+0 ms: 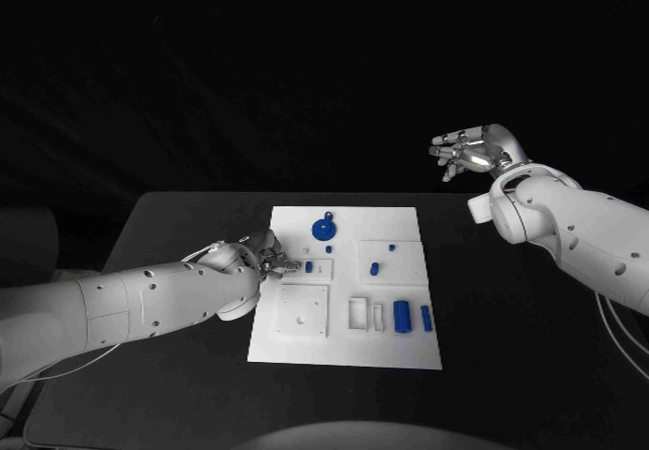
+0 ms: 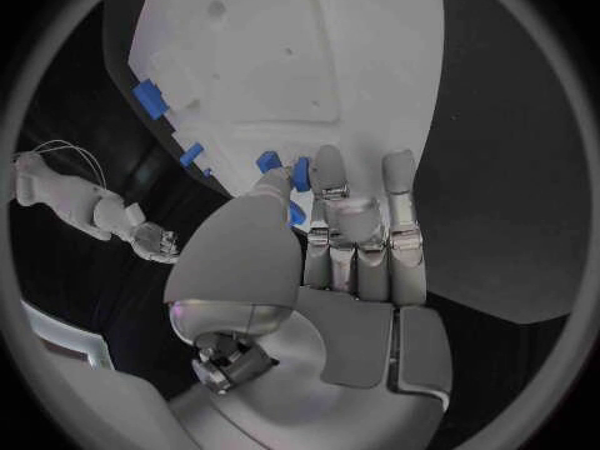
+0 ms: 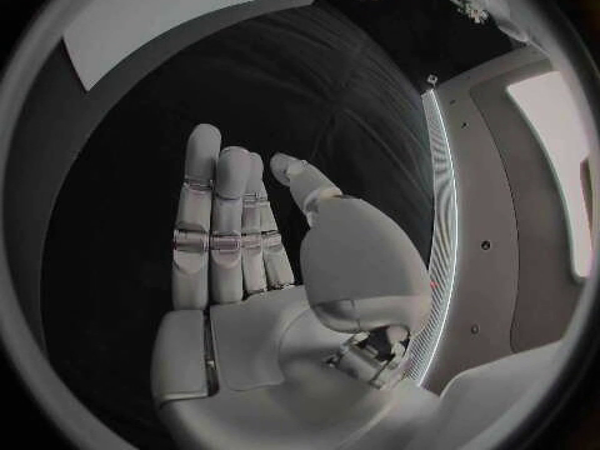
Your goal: Assemble the parts on the task board
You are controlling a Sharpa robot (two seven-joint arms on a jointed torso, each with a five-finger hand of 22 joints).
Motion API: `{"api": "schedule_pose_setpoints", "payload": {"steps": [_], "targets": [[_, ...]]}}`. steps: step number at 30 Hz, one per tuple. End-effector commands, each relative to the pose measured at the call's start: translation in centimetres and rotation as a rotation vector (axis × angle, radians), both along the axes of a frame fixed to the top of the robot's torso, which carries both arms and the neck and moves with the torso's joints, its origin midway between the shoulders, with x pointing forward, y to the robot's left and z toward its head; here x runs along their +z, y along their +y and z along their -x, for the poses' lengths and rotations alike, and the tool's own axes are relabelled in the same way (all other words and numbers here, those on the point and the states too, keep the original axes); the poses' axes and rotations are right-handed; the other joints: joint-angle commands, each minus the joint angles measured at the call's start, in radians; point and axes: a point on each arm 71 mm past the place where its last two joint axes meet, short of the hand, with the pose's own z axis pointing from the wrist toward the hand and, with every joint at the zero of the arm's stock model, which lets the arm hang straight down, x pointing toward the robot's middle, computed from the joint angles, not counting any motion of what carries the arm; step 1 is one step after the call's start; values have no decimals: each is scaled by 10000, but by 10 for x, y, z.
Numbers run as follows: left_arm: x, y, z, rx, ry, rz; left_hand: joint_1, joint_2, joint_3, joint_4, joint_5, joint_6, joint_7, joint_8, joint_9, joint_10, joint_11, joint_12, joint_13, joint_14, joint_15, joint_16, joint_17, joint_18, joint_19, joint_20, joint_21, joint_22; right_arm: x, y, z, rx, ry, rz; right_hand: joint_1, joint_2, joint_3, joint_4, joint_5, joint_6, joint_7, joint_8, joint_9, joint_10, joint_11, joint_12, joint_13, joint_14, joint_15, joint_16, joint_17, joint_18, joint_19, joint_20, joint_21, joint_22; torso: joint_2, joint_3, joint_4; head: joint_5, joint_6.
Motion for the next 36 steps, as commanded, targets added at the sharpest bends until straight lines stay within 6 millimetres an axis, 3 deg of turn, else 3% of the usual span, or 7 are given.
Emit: {"api": "schedule_pose_setpoints", "payload": {"steps": [1,5,18,25,36], "targets": [[-4,-4,3,-189,262,57,-17,-98,-16,63,-37,-11,81,28,-15,418,28,55,9,3,-33,-67,-8,-79,87,-10,-35,174,0,1,0,121,-12,-2,24,-85,6,28,59,-64,-17,-36,-11,-36,15,13,6,91,8,-27,8,-75,246,-28,35,-8,1,6,-1,0,6],[-4,-3,2,-159,249,40,121,-11,45,-5,32,-27,81,24,-10,419,24,52,11,6,-37,-65,-6,-80,89,-12,-39,176,0,1,0,118,-12,-2,24,-85,6,28,59,-64,-17,-36,-11,-36,15,13,6,91,8,-27,8,-75,246,-28,35,-8,2,7,-5,-8,12],[-4,-1,1,-151,218,-48,430,123,572,-769,722,-169,120,30,-13,426,44,-43,-54,-22,-26,-71,-26,-67,68,-6,-35,185,0,1,0,112,-3,1,24,-85,6,28,59,-64,-17,-36,-11,-36,15,13,6,91,8,-27,8,-75,246,-28,35,-8,1,2,-3,-21,15],[-4,-2,1,-193,186,-62,342,101,968,-1216,862,-211,150,35,73,431,54,-59,-92,-36,-19,-75,-31,-53,47,1,-9,186,0,1,0,107,0,3,24,-85,6,28,59,-64,-17,-36,-11,-36,15,13,6,91,8,-27,8,-75,246,-28,35,-8,-3,0,-1,-26,7],[-2,-3,1,-491,-106,-317,490,26,1221,-1557,906,-247,182,28,106,435,64,-84,-131,-50,-10,-77,-34,-36,23,8,10,188,-1,0,0,97,2,5,20,-90,-6,59,63,-78,-15,-35,-10,-33,17,13,2,94,10,-29,5,-76,246,-26,46,-35,0,2,-2,-25,10]]}}
